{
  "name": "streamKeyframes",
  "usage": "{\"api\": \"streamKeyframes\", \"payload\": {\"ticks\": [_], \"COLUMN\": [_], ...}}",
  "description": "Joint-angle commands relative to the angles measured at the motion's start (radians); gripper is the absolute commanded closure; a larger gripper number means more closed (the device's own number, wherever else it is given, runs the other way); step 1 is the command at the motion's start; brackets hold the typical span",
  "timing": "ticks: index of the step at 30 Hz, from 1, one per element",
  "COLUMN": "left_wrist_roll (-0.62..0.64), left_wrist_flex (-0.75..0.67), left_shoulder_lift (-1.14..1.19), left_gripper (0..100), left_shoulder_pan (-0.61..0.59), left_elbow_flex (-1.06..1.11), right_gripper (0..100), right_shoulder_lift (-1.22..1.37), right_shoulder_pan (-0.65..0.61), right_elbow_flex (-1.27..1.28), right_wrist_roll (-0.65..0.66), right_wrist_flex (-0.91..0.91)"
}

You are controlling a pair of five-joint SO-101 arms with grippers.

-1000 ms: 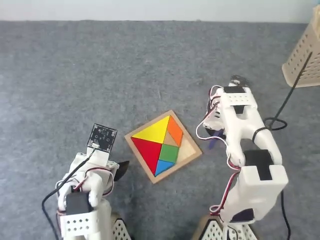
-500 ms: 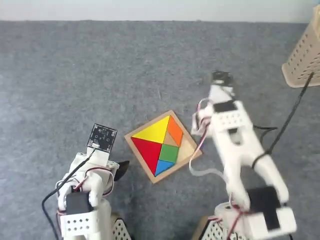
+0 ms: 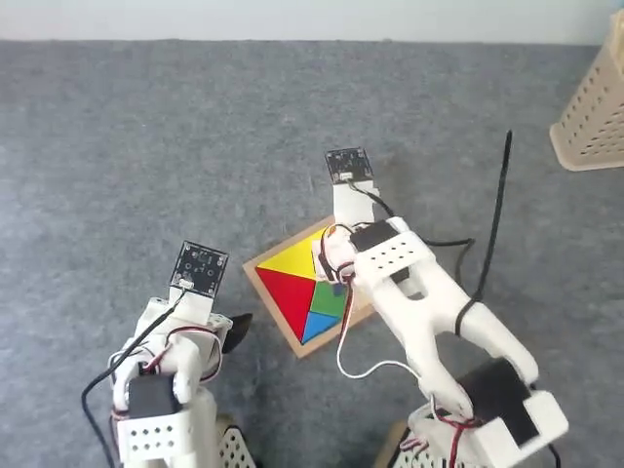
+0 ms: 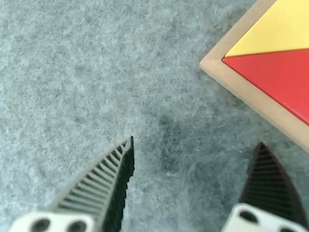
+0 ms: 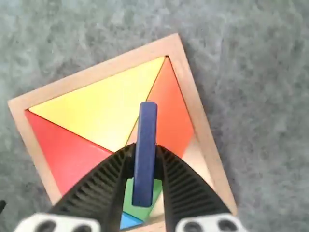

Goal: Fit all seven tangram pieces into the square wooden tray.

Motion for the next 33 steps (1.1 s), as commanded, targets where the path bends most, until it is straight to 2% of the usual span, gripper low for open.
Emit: {"api": "streamKeyframes", "payload": {"ticks": [1,19,26,33], "left_wrist_roll": [-0.005,-0.005,-0.005,-0.005], "left_wrist_flex": [0.0,0.0,0.0,0.0], "left_shoulder_lift": [-0.014,-0.014,-0.014,-0.014], "left_gripper": [65,65,65,65], "left_shoulder_pan": [0.005,0.005,0.005,0.005], "left_elbow_flex": [-0.005,-0.005,-0.005,-0.005], "right_gripper": [99.0,98.6,87.2,87.2], "right_shoulder_lift": [-0.018,-0.013,-0.018,-0.019], "right_shoulder_pan": [0.028,-0.019,-0.022,-0.012], "right_elbow_flex": [-0.008,0.0,0.006,0.002], "right_wrist_roll": [-0.017,-0.006,0.026,0.026], "right_wrist_flex": [0.027,0.061,0.094,0.096]}}
